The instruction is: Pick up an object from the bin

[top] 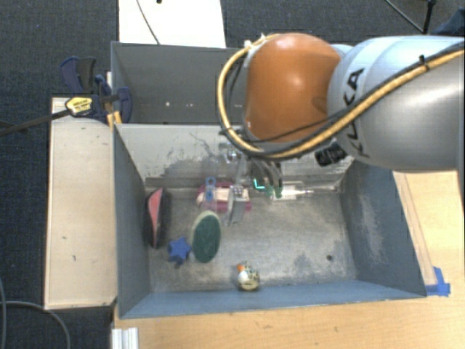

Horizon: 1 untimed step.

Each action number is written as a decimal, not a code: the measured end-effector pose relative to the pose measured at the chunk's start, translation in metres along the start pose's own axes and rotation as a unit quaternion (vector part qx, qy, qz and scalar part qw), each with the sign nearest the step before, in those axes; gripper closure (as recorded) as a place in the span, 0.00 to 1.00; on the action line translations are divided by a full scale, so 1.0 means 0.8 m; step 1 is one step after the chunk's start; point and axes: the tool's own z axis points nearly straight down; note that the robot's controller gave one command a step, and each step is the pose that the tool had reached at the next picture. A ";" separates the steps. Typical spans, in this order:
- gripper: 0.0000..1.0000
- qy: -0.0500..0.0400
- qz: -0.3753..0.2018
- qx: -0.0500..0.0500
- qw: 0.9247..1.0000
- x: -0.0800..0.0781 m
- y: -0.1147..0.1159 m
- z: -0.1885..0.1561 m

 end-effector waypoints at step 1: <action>0.00 -0.001 -0.053 0.001 0.999 0.009 0.082 0.198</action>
Offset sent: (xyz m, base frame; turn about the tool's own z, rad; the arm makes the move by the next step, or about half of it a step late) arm -0.0070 0.0643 -0.1559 -0.0976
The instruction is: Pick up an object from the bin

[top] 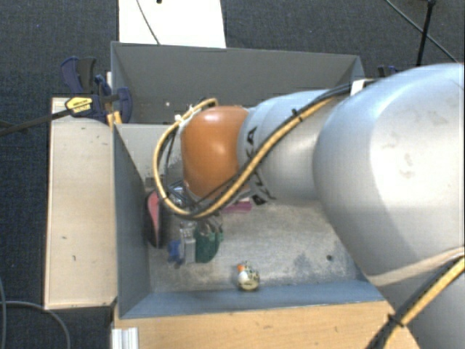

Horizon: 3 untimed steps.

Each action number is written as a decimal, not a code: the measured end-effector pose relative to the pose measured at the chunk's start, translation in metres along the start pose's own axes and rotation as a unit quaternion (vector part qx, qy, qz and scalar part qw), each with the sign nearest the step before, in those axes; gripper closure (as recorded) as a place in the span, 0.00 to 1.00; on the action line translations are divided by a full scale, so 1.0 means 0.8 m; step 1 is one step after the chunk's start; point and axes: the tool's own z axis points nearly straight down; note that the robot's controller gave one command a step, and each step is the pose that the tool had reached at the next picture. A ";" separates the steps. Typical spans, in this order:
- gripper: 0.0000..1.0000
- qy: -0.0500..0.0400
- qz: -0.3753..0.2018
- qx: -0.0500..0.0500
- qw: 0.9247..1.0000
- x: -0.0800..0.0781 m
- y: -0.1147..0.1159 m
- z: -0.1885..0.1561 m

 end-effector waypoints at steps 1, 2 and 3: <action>1.00 -0.005 0.006 -0.002 1.000 -0.004 -0.001 -0.007; 0.00 -0.004 0.006 -0.001 1.000 -0.003 -0.001 -0.006; 0.00 -0.002 0.021 -0.001 1.000 0.076 -0.030 -0.001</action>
Offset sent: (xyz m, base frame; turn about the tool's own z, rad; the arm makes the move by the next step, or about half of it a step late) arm 0.0000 0.0000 0.0000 0.0000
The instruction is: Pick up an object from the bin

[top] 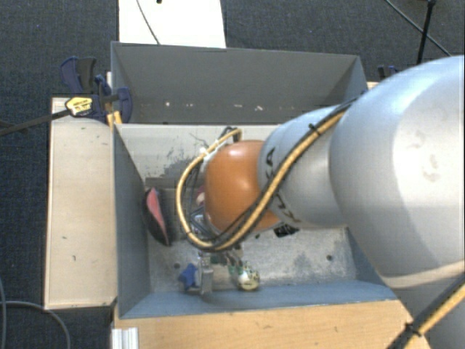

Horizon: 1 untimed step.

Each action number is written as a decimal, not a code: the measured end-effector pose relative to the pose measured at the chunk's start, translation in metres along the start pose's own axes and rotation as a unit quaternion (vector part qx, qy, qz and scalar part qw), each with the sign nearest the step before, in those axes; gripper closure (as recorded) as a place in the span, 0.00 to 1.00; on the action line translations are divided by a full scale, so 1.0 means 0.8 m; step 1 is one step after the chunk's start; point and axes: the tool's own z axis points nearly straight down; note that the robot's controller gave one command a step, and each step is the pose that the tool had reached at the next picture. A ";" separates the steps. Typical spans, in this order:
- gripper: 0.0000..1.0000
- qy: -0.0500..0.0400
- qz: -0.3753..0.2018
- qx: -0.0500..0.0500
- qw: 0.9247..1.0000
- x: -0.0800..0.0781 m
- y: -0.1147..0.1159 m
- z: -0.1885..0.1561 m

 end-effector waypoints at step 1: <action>1.00 0.000 0.001 -0.001 1.000 -0.002 0.002 -0.003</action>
Offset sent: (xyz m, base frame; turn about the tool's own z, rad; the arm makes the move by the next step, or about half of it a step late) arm 0.0000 0.0000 0.0000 0.0000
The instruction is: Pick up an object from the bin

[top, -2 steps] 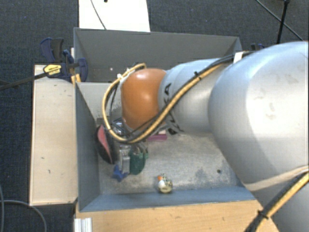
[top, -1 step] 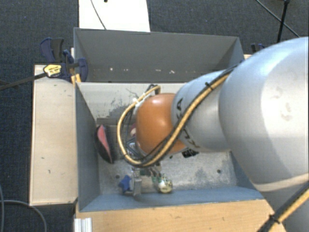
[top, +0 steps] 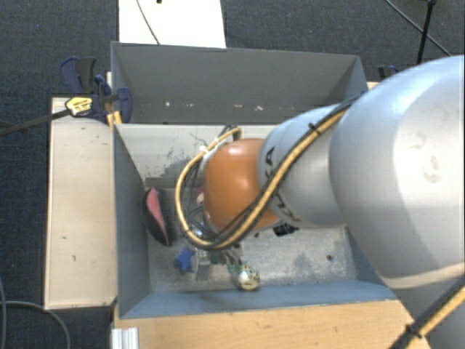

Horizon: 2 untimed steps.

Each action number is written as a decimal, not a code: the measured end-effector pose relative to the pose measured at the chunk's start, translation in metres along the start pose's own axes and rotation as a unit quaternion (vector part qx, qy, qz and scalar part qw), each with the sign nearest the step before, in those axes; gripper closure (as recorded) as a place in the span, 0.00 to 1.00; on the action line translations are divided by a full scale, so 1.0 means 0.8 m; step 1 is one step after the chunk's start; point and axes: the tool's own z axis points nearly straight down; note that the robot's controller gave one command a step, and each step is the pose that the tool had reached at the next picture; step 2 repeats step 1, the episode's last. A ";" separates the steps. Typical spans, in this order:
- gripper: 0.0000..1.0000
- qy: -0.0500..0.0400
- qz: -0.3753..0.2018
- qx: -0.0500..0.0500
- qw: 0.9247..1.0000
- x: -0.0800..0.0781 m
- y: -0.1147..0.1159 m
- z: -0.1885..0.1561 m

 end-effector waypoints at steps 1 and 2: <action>1.00 -0.005 0.005 -0.001 1.000 0.003 0.032 -0.161; 1.00 -0.005 0.005 -0.001 1.000 0.003 0.032 -0.161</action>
Offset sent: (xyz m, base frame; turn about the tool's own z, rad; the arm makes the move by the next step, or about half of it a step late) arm -0.0060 0.0233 0.1241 0.0136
